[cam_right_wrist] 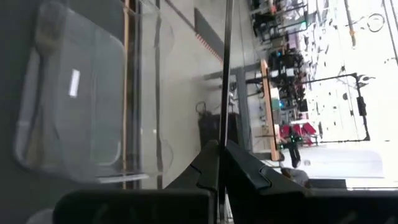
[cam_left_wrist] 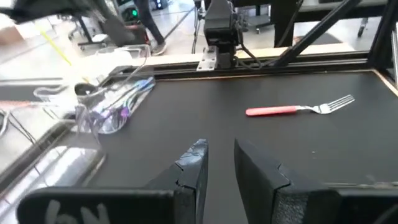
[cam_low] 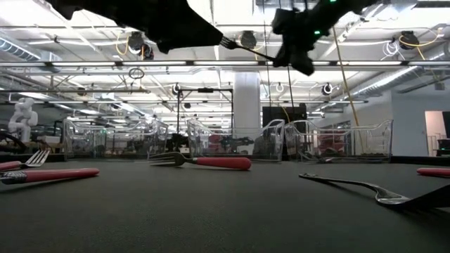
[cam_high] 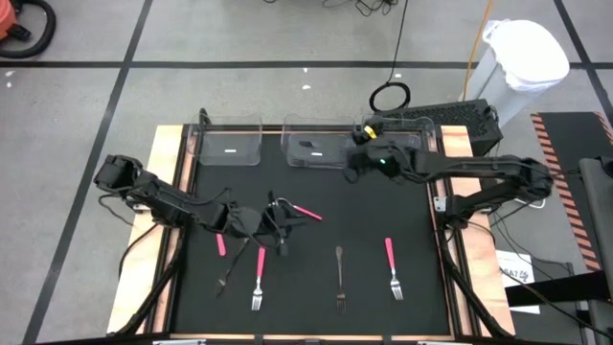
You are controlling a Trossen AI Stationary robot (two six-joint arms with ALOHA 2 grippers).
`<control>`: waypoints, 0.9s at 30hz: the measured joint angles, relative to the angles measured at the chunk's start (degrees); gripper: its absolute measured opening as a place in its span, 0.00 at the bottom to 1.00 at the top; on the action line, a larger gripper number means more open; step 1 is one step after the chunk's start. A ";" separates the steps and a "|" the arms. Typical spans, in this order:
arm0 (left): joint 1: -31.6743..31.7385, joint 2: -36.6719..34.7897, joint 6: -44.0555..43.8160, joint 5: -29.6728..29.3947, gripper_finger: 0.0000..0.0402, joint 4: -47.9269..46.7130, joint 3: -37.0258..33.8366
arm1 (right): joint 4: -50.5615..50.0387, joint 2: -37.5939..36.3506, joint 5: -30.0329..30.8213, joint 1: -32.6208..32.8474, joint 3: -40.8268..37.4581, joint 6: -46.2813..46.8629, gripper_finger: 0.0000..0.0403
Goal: Sort silverware by color (type)
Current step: Put the black fork into the middle transparent bin
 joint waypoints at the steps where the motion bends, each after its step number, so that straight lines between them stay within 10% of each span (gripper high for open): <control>1: 0.00 0.01 -0.80 -0.06 0.20 -0.36 0.02 | 0.15 1.44 -0.06 -0.56 1.62 -0.17 0.02; 13: -4.36 -3.98 -1.49 -11.09 0.20 -8.04 0.08 | -9.58 15.89 -4.76 -6.18 17.60 -1.35 0.02; 27: -7.08 -4.65 -1.51 -13.87 0.20 -12.28 -1.83 | -10.02 25.03 -5.97 -12.29 18.43 0.41 0.02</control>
